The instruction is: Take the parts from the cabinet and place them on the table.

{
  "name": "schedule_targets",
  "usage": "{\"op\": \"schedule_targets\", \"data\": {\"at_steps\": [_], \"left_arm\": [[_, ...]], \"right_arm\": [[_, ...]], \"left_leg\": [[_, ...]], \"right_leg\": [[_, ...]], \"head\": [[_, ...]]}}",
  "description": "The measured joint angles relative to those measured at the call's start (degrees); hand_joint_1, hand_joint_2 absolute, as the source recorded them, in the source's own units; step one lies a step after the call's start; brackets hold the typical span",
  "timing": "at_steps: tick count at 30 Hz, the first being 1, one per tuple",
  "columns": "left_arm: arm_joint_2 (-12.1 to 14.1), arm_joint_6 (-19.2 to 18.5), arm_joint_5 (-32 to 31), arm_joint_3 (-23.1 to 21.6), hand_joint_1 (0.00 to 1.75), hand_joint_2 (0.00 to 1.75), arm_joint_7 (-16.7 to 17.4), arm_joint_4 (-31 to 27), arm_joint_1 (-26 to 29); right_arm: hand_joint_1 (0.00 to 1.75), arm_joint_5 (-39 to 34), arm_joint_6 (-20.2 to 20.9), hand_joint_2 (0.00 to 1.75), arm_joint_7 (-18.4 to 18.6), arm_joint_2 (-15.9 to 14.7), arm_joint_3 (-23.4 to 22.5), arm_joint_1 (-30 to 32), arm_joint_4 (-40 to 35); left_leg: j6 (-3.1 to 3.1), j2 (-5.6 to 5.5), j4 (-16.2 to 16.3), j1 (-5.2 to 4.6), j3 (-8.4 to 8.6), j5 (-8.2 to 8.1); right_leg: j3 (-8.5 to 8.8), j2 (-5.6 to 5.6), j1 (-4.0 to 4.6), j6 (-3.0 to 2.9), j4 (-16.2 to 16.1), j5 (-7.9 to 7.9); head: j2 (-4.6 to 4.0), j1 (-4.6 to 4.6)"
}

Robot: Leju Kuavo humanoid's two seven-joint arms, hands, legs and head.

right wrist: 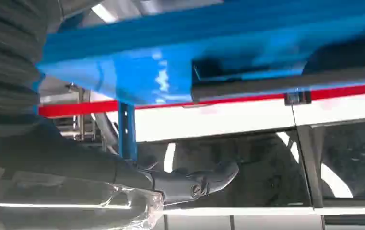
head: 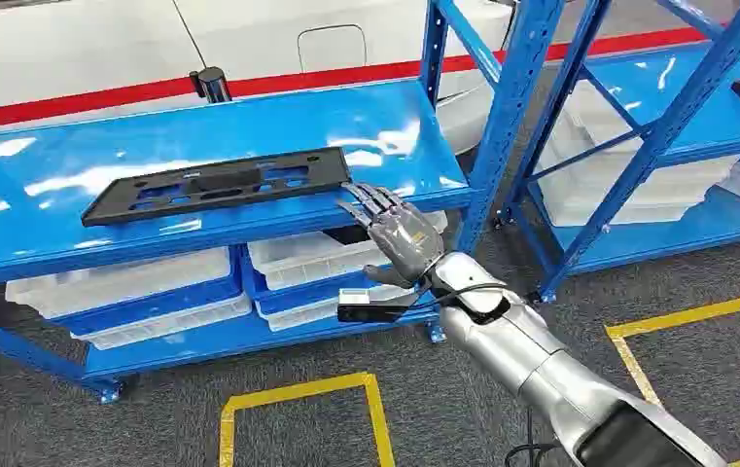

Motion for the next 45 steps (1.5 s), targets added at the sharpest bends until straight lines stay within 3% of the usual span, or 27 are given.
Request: {"op": "schedule_targets", "data": {"at_steps": [1,4,6,9,10,11,12,14,15,16,17,18,21,23,25,26,27,30,32,35,36,37,39,41,42,43,45], "left_arm": [[-0.02,0.0,-0.04,-0.02,0.0,0.0,-0.04,0.04,-0.03],[0.02,-0.02,-0.07,0.0,0.0,0.0,-0.13,0.04,-0.14],[-0.06,0.0,-0.07,0.0,0.0,0.0,-0.24,0.04,-0.15],[-0.09,0.0,-0.07,0.0,0.0,0.0,-0.33,0.04,-0.27],[-0.09,0.0,-0.07,0.0,0.0,0.0,-0.33,0.04,-0.26],[-0.15,0.0,-0.09,0.02,0.0,0.0,-0.33,0.04,-0.13],[-0.2,-0.02,-0.11,0.02,0.0,0.0,-0.35,0.04,-0.05],[-0.3,-0.02,-0.29,0.02,0.0,0.0,-0.39,0.04,-0.07],[-0.35,-0.02,-0.41,0.0,0.0,0.0,-0.39,0.04,-0.09],[-0.37,-0.02,-0.42,0.02,0.0,0.0,-0.39,0.07,-0.11],[-0.35,0.0,-0.42,0.02,0.0,0.0,-0.39,0.07,-0.23],[-0.35,0.02,-0.42,0.02,0.0,0.0,-0.33,0.07,-0.24],[-0.33,0.02,-0.48,0.0,0.0,0.0,-0.28,0.07,-0.18],[-0.28,0.02,-0.55,0.0,0.0,0.0,-0.31,0.07,-0.34],[-0.24,0.02,-0.55,0.0,0.0,0.0,-0.28,0.07,-0.29],[-0.28,0.02,-0.55,-0.02,0.0,0.0,-0.22,0.09,-0.16],[-0.28,0.02,-0.55,0.0,0.0,0.0,-0.22,0.09,-0.07],[-0.13,0.02,-0.55,0.0,0.0,0.0,-0.22,0.09,-0.14],[-0.15,0.02,-0.57,-0.02,0.0,0.0,-0.24,0.09,-0.26],[-0.04,0.02,-0.57,0.02,0.0,0.0,-0.26,0.09,-0.16],[-0.06,0.02,-0.57,0.02,0.0,0.0,-0.28,0.09,-0.18],[-0.22,0.02,-0.57,0.02,0.0,0.0,-0.33,0.09,-0.25],[-0.22,0.0,-0.57,0.02,0.0,0.0,-0.33,0.09,-0.32],[-0.22,0.0,-0.57,0.02,0.0,0.0,-0.31,0.09,-0.28],[-0.26,0.0,-0.57,0.02,0.0,0.0,-0.31,0.11,-0.18],[-0.3,0.0,-0.55,0.02,0.0,0.0,-0.31,0.11,-0.18],[-0.44,0.0,-0.57,0.02,0.0,0.0,-0.31,0.09,-0.2]], "right_arm": [[0.0,0.02,0.0,1.75,0.02,0.0,0.0,-0.06,0.0],[0.0,0.0,-0.11,1.75,0.02,-0.11,-0.04,0.19,0.0],[0.0,-0.04,-0.18,1.75,0.02,-0.28,-0.22,0.04,-0.04],[0.0,-0.04,-0.17,1.75,0.02,-0.5,-0.26,0.08,-0.07],[0.0,-0.04,-0.18,1.75,0.02,-0.68,-0.26,0.44,-0.04],[0.0,-0.04,-0.18,1.75,0.0,-0.72,-0.26,0.67,-0.04],[0.0,-0.04,-0.18,1.75,0.0,-0.81,-0.26,0.71,-0.04],[0.0,-0.07,-0.18,1.75,0.02,-0.96,-0.37,0.61,-0.07],[0.0,-0.07,-0.18,1.75,0.0,-0.98,-0.39,0.56,-0.05],[0.0,-0.09,-0.18,1.75,0.0,-1.03,-0.37,0.6,-0.04],[0.0,-0.11,-0.18,1.75,0.0,-0.92,-0.33,0.5,-0.09],[0.0,-0.09,-0.18,1.75,-0.11,-0.74,-0.35,0.52,-0.13],[0.0,-0.13,-0.2,1.75,-0.07,-0.68,-0.44,0.22,-0.15],[0.0,-0.13,-0.18,1.75,-0.07,-0.35,-0.42,-0.08,-0.15],[0.0,-0.13,-0.18,1.75,-0.07,-0.26,-0.35,0.1,-0.13],[0.0,-0.13,-0.2,1.75,-0.07,-0.24,-0.35,0.19,-0.13],[0.0,-0.13,-0.2,1.75,-0.07,-0.22,-0.35,0.22,-0.13],[0.0,-0.15,-0.22,1.75,-0.07,-0.02,-0.35,0.12,-0.15],[0.0,-0.22,-0.22,1.75,-0.07,0.0,-0.35,-0.06,-0.15],[0.0,-0.26,-0.24,1.75,-0.09,0.2,-0.39,-0.11,-0.2],[0.0,-0.26,-0.26,1.75,-0.09,0.11,-0.46,-0.09,-0.24],[0.0,-0.37,-0.26,1.75,-0.07,0.07,-0.5,-0.37,-0.24],[0.0,-0.35,-0.26,1.75,-0.07,0.07,-0.46,-0.32,-0.24],[0.0,-0.33,-0.26,1.75,-0.07,-0.02,-0.44,0.2,-0.22],[0.0,-0.33,-0.26,1.75,-0.07,-0.02,-0.44,0.33,-0.22],[0.0,-0.33,-0.26,1.75,-0.07,-0.02,-0.44,0.32,-0.22],[0.0,-0.35,-0.26,1.75,-0.07,-0.09,-0.44,0.14,-0.22]], "left_leg": [[0.32,0.1,-1.24,-0.5,0.44,-0.7],[1.62,0.24,-1.64,-0.9,1.05,-1.32],[2.09,0.07,-2.72,-0.66,2.78,-1.27],[2.94,0.02,-2.68,-0.79,3.08,-1.96],[2.96,-0.12,-2.66,-0.83,3.35,-2.29],[2.89,-0.2,-2.65,-0.88,3.76,-2.59],[2.84,-0.26,-2.63,-0.96,4.32,-3.0],[2.48,-0.32,-2.56,-1.07,5.69,-3.97],[2.25,-0.3,-2.5,-1.11,6.04,-4.5],[1.93,-0.33,-2.24,-1.38,6.38,-4.86],[1.51,-0.17,-2.31,-1.44,6.01,-5.19],[1.28,-0.11,-1.88,-1.44,6.43,-5.16],[0.41,-0.15,-0.04,-1.07,6.07,-6.35],[-0.47,-0.17,6.87,-0.5,2.29,-9.72],[-1.39,-0.16,14.38,0.04,-2.97,-12.52],[-1.63,-0.15,14.98,0.33,-4.26,-11.96],[-1.75,-0.11,13.05,0.65,-4.25,-9.89],[-1.6,-0.11,-1.7,1.08,1.39,-0.55],[-0.84,0.03,-1.46,0.36,1.08,-3.19],[0.82,-0.13,-2.09,-0.02,1.93,-1.55],[1.13,0.15,-2.99,0.45,2.76,-0.94],[1.61,0.12,-3.28,0.3,3.06,-0.93],[1.89,0.12,-3.27,-0.03,3.13,-1.16],[2.07,-0.03,-3.22,-0.26,3.2,-1.42],[2.03,-0.18,-3.2,-0.34,3.4,-1.6],[1.94,-0.29,-3.11,-0.41,3.66,-1.84],[1.56,-0.45,-2.87,-0.46,4.32,-2.5]], "right_leg": [[0.22,0.15,0.58,0.47,-0.12,-0.31],[0.91,0.07,0.58,1.98,0.3,0.36],[-0.07,-0.44,0.69,1.8,2.57,-1.28],[-8.22,-0.45,0.61,0.82,15.28,-5.46],[-10.98,-0.45,0.62,1.09,18.57,-6.12],[-11.83,-0.45,0.62,1.44,18.37,-5.36],[-11.29,-0.46,0.62,2.07,15.41,-3.27],[-7.41,-0.66,0.63,3.53,4.62,3.12],[-6.16,-1.13,0.63,3.27,0.44,5.5],[-6.33,-1.17,1.22,1.92,0.43,3.55],[-5.44,-1.19,1.29,1.0,0.56,3.55],[-5.75,-1.04,1.08,0.59,0.36,4.62],[-4.21,-0.93,0.31,-0.45,-0.04,4.47],[-3.85,-0.9,0.28,-0.96,-0.06,4.12],[-3.74,-0.85,0.35,-1.32,0.0,3.8],[-3.67,-0.77,0.34,-1.23,0.01,3.64],[-3.5,-0.61,0.31,-1.13,0.01,3.48],[-2.52,-0.48,0.2,-0.41,-0.04,2.82],[-2.45,-0.42,0.4,0.16,-0.26,2.66],[-1.83,-0.43,0.66,1.54,-0.77,2.26],[-2.19,-0.64,0.59,1.65,0.3,1.88],[-3.44,-0.7,0.66,1.26,2.8,0.59],[-8.91,-0.71,0.58,0.51,12.64,-3.24],[-13.04,-0.71,0.59,0.8,18.99,-4.46],[-12.9,-0.71,0.6,1.25,17.6,-3.29],[-11.16,-0.71,0.61,1.76,13.54,-1.06],[-6.02,-0.84,0.62,2.21,2.52,3.64]], "head": [[0.0,-0.06],[0.0,0.0],[0.0,0.09],[0.0,0.07],[0.0,0.11],[0.0,0.11],[0.0,0.11],[0.0,0.13],[0.0,0.17],[0.0,0.02],[0.0,0.13],[0.0,0.04],[0.0,0.11],[0.0,-0.11],[0.0,-0.13],[0.0,-0.09],[0.0,-0.13],[0.0,-0.11],[0.0,-0.09],[0.0,-0.15],[0.0,0.04],[0.0,0.11],[0.0,0.15],[0.0,0.17],[0.0,0.15],[0.0,0.17],[0.0,0.2]]}}
